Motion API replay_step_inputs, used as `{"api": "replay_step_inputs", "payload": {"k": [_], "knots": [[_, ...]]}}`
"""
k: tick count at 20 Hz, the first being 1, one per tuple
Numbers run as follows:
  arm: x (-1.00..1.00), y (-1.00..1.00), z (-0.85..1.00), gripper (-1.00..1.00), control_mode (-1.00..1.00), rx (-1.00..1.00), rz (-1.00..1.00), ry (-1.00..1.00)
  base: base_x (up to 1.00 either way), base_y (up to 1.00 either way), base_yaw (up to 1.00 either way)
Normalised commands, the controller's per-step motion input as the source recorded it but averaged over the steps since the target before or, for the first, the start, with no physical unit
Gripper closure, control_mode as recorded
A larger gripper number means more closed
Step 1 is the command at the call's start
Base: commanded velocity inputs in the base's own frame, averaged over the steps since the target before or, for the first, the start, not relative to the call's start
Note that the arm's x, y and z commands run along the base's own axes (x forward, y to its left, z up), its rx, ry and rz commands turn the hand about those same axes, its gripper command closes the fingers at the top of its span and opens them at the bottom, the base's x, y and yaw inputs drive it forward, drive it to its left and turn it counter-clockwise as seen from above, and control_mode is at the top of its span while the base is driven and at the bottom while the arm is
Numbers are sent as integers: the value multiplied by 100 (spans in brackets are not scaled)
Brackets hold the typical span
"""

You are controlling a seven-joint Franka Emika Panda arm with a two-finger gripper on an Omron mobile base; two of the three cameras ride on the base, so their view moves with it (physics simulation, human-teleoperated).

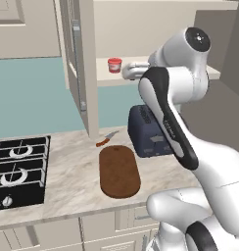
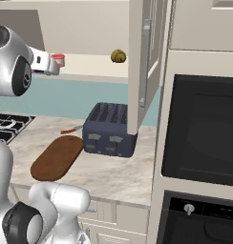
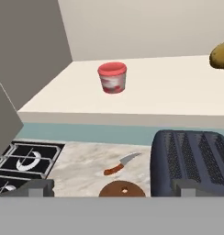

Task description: Pick the bread, place it on the cutting board, pick the jam, place it on the counter, and close the cabinet.

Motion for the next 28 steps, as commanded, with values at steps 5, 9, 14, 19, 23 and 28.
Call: {"api": "replay_step_inputs", "payload": {"k": [5, 9, 14, 19, 23, 28], "knots": [[31, 15, 12, -100, -100, 0, 0, 0, 0, 0, 0], [24, 1, 20, -100, -100, 0, 0, 0, 0, 0, 0], [29, 0, 4, -100, -100, 0, 0, 0, 0, 0, 0], [34, 0, 0, -100, -100, 0, 0, 0, 0, 0, 0], [34, 0, 0, -100, -100, 0, 0, 0, 0, 0, 0], [33, 0, 0, -100, -100, -1, 0, 0, 0, 0, 0]]}}
